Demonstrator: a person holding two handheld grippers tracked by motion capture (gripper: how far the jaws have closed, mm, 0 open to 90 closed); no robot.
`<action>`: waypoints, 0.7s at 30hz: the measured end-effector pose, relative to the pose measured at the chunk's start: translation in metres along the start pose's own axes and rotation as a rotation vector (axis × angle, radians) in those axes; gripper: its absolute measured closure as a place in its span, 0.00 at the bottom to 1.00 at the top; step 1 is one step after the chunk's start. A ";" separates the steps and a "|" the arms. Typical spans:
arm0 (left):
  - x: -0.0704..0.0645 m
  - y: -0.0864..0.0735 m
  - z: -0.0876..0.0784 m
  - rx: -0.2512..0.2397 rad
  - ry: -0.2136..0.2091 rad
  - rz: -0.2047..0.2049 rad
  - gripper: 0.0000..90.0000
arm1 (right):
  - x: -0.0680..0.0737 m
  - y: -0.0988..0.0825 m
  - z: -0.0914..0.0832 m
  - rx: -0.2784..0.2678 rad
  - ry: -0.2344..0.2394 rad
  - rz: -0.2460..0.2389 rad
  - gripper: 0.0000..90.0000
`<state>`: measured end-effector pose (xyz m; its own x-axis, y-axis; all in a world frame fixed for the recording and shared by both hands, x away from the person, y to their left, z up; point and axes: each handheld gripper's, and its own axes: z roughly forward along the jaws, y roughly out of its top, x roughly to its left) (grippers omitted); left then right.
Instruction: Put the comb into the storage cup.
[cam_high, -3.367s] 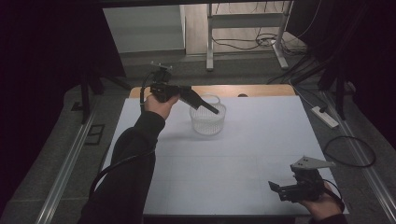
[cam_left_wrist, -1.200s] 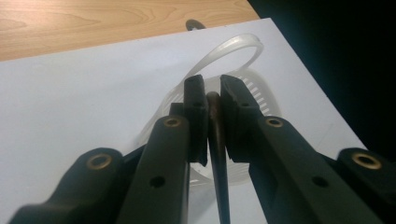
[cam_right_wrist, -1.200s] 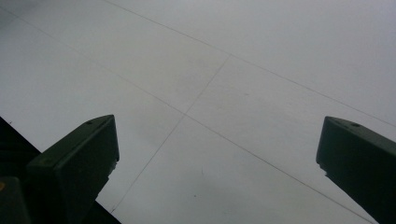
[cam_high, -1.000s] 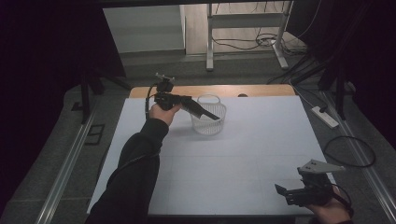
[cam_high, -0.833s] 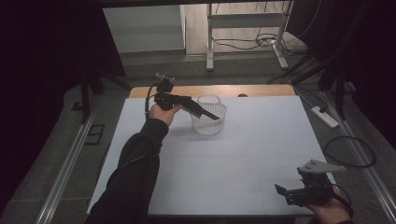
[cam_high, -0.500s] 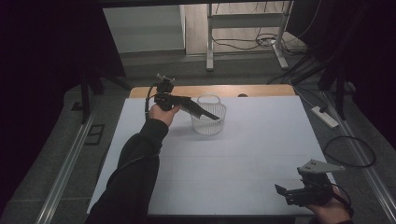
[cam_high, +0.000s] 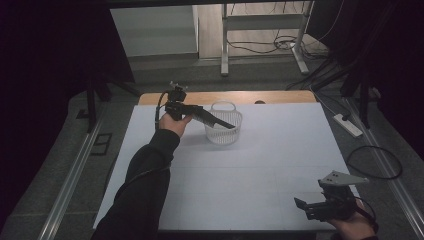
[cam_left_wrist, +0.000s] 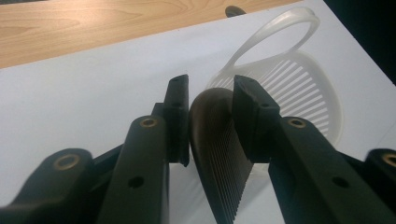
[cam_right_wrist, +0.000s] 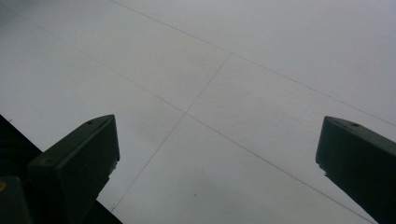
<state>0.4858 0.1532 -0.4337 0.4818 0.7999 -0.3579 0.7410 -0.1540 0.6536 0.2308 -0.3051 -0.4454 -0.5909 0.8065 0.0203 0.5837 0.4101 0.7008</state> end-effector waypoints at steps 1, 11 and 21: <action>0.000 0.000 0.000 0.001 0.004 0.002 0.73 | 0.000 0.000 0.000 0.001 0.000 0.001 0.00; 0.001 -0.005 0.002 0.009 0.045 0.017 0.68 | 0.000 0.000 0.000 0.003 0.001 -0.003 0.00; -0.004 -0.005 0.002 0.006 0.093 0.069 0.60 | 0.001 0.000 0.000 0.004 0.001 -0.007 0.00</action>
<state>0.4815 0.1498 -0.4373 0.4869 0.8373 -0.2487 0.7104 -0.2139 0.6705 0.2306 -0.3044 -0.4455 -0.5955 0.8032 0.0161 0.5817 0.4173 0.6983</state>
